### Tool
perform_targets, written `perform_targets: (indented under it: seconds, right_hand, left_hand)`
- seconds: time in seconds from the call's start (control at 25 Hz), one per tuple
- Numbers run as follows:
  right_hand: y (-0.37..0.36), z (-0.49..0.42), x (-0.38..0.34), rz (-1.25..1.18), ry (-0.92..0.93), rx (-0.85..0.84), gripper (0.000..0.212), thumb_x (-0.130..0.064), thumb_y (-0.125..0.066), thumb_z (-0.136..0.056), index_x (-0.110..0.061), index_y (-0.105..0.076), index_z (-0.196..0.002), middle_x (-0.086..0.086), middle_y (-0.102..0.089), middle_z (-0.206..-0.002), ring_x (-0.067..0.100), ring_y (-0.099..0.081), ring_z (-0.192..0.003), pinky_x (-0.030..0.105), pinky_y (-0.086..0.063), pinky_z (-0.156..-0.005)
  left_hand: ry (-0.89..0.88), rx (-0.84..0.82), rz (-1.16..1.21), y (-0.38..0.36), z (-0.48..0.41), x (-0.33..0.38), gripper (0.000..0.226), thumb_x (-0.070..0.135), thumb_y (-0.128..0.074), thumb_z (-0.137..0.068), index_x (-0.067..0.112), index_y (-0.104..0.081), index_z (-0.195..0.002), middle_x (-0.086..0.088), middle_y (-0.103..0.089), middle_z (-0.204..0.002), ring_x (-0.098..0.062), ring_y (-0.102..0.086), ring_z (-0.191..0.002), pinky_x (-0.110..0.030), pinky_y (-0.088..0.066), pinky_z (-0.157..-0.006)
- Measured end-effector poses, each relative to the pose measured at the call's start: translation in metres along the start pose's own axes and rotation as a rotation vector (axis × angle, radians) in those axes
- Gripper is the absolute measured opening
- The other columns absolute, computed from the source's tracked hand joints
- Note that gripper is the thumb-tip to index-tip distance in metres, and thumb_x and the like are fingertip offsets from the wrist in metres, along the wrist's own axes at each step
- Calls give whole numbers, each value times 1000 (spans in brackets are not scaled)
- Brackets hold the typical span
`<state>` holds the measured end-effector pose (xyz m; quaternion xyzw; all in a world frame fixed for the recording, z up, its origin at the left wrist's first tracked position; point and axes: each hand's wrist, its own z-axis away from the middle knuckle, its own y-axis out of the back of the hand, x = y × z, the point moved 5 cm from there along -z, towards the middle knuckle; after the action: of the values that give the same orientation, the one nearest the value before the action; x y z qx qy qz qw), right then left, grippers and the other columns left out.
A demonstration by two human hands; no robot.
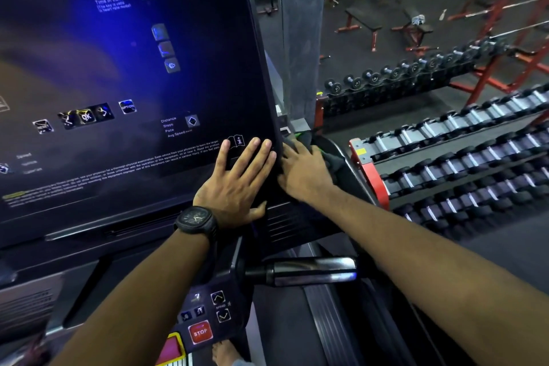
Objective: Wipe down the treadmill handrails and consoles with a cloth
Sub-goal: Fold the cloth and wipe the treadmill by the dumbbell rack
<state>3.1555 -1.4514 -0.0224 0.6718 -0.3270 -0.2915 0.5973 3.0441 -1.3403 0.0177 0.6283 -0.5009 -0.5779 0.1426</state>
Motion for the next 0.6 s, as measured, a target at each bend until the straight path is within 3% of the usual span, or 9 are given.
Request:
perform_targets:
  seconds: [0.04, 0.16, 0.2, 0.32, 0.36, 0.48, 0.6]
  right_hand:
    - [0, -7, 11, -35, 23, -26, 57, -46, -43, -98, -34, -32, -153, -6, -19, -165, 23, -21, -150, 57, -34, -109]
    - [3, -19, 48, -159, -352, -89, 59, -47, -42, -99, -39, -24, -154, -2, -15, -166, 32, -20, -149, 61, -30, -109]
    - [2, -17, 41, -107, -353, -78, 59, -47, -41, -99, -38, -23, -155, 0, -14, -167, 34, -18, -150, 62, -29, -108]
    - [1, -8, 15, -26, -23, 0, 56, -48, -42, -99, -35, -31, -153, -3, -16, -166, 28, -19, -151, 58, -31, -109]
    - [1, -14, 26, -64, -32, -17, 57, -48, -43, -98, -37, -31, -152, -5, -18, -166, 26, -21, -150, 57, -32, -109]
    - [4, -25, 40, -152, -335, -91, 59, -49, -43, -98, -41, -24, -154, -3, -15, -166, 31, -20, -149, 60, -29, -108]
    - [-2, -19, 12, -41, -36, -23, 58, -49, -42, -98, -37, -28, -153, -5, -18, -165, 27, -20, -150, 60, -33, -108]
  left_hand:
    - [0, 4, 0, 0, -1, -1, 100, 61, -50, -81, 7, -14, -157, -15, -6, -165, -31, -6, -152, -67, -5, -117]
    - [1, 1, 3, 0, 0, 1, 100, 61, -50, -82, 7, -12, -157, -14, -6, -165, -31, -6, -152, -67, -7, -117]
    - [4, -3, -1, 0, 0, 1, 101, 61, -50, -81, 7, -12, -157, -14, -6, -165, -31, -6, -152, -67, -7, -117]
    - [2, 1, -13, -1, -1, 0, 101, 62, -50, -81, 7, -13, -157, -14, -6, -165, -31, -7, -152, -67, -7, -117]
    - [4, 0, -8, -1, -2, 0, 101, 62, -50, -81, 7, -13, -157, -14, -6, -165, -31, -7, -152, -67, -6, -117]
    - [5, -11, 6, -2, -1, 1, 102, 62, -50, -82, 7, -10, -157, -14, -4, -165, -31, -5, -153, -67, -5, -117]
    - [5, -7, 4, -1, -1, 1, 101, 61, -50, -81, 7, -12, -157, -14, -5, -165, -31, -6, -153, -67, -5, -117]
